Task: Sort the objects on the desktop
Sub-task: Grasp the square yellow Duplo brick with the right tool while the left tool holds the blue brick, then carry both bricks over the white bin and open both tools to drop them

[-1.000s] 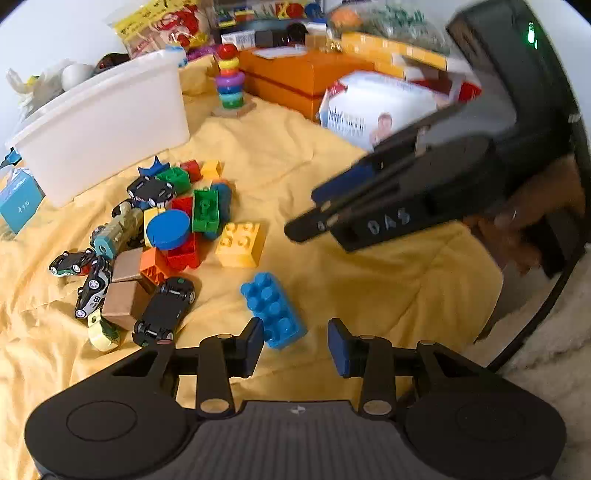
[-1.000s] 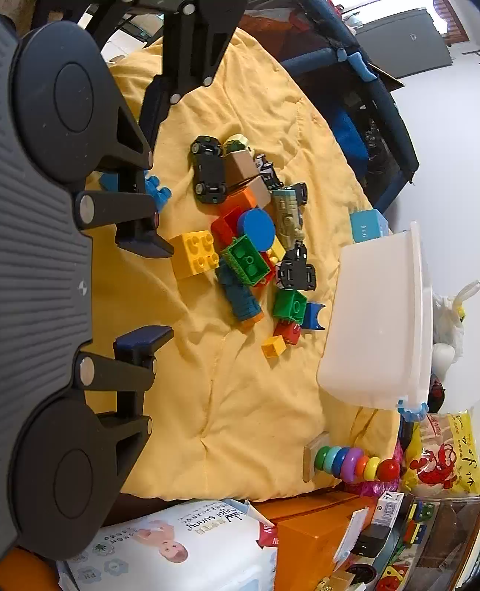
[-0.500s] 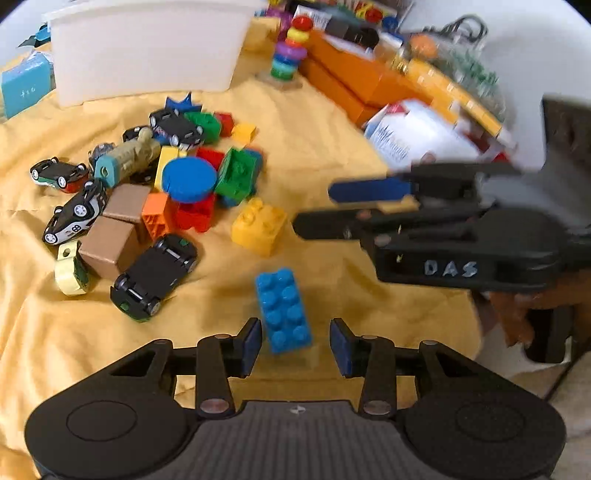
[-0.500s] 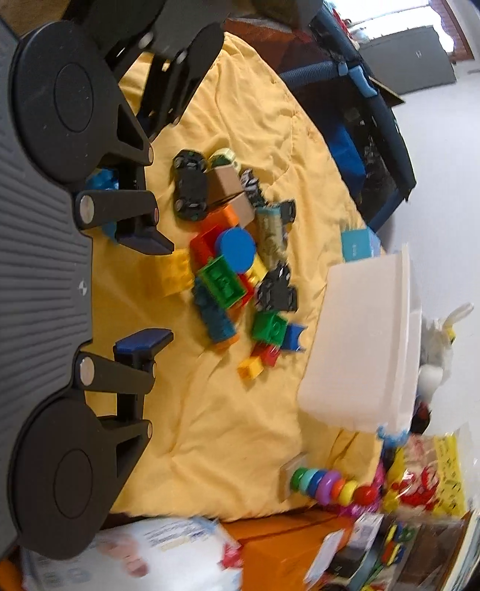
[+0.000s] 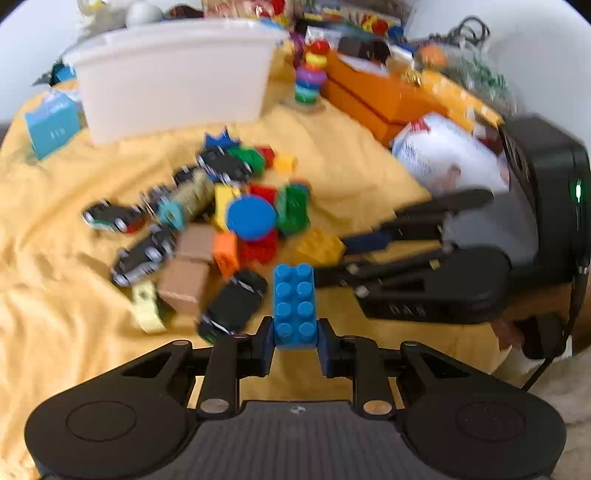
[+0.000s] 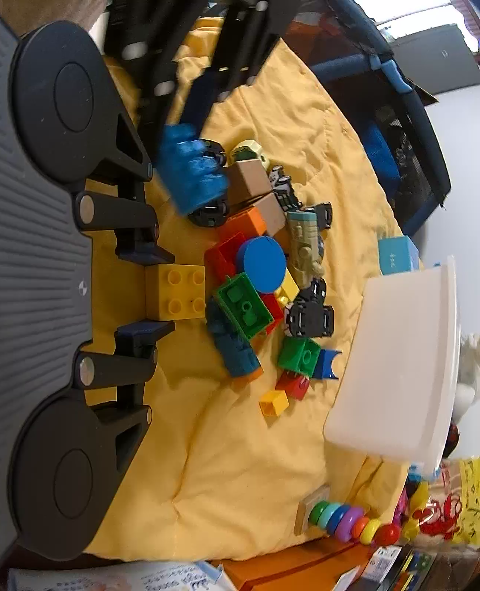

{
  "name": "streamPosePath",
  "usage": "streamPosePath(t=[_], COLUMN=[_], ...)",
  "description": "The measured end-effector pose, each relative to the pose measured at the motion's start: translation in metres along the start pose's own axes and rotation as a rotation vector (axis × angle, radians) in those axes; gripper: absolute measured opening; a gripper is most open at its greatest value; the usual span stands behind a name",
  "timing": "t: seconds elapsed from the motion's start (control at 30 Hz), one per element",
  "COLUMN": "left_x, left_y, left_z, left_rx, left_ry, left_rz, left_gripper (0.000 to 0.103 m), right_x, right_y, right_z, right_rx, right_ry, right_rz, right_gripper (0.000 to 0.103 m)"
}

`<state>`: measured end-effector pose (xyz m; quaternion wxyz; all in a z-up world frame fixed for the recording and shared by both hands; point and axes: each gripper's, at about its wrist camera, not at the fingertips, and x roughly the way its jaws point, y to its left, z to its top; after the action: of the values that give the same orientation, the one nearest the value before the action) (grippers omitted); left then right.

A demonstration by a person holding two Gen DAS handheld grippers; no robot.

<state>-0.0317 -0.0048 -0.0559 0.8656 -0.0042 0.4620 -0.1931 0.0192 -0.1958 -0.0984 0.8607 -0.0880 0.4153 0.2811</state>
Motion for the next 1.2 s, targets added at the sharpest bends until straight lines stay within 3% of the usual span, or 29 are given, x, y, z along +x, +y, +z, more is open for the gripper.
streamPosePath(t=[0.13,0.37,0.73,0.93,1.07,1.2], left_x=[-0.021,-0.056,-0.073,-0.051,-0.022,0.019], left_y=[0.012,0.035,0.070,0.087,0.101,0.114], left_z=[0.017,0.060,0.158,0.214,0.240,0.255], left_rx=[-0.015,-0.003,0.110,0.118,0.114,0.092], left_ry=[-0.075,-0.225,-0.410,-0.440,-0.424,-0.359], left_rz=[0.003,0.037,0.149,0.181,0.219,0.250], left_gripper=[0.027,0.027,0.027,0.027,0.027,0.027], right_x=[-0.016,-0.050,-0.054,-0.037,-0.009,0.028], right_y=[0.002,0.002,-0.013,-0.035,-0.051,-0.069], right_z=[0.006,0.034,0.125,0.182,0.212,0.228], right_rx=[0.009,0.038,-0.022,-0.017,0.014,0.075], right_ry=[-0.024,-0.151,-0.365,-0.446,-0.435,-0.371], right_rz=[-0.032,-0.088,-0.161,-0.207,-0.252,-0.290], right_gripper=[0.034,0.034,0.034,0.034,0.035,0.035])
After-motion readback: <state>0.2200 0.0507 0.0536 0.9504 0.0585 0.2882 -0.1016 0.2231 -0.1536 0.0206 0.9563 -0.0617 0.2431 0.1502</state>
